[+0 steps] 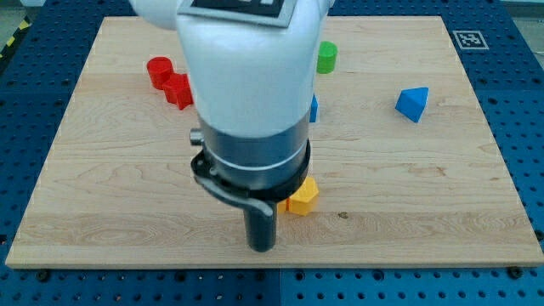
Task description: Move the yellow hexagon a bit up
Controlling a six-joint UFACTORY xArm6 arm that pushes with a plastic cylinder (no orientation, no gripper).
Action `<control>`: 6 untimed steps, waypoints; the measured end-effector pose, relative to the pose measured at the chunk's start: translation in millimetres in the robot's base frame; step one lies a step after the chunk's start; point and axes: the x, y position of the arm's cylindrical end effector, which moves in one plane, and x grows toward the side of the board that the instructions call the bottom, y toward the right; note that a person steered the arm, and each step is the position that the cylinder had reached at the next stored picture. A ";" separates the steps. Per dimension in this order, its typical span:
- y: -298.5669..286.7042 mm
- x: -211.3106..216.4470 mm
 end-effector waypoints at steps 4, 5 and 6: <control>68.0 -46.6; 83.1 -66.9; 92.0 -78.5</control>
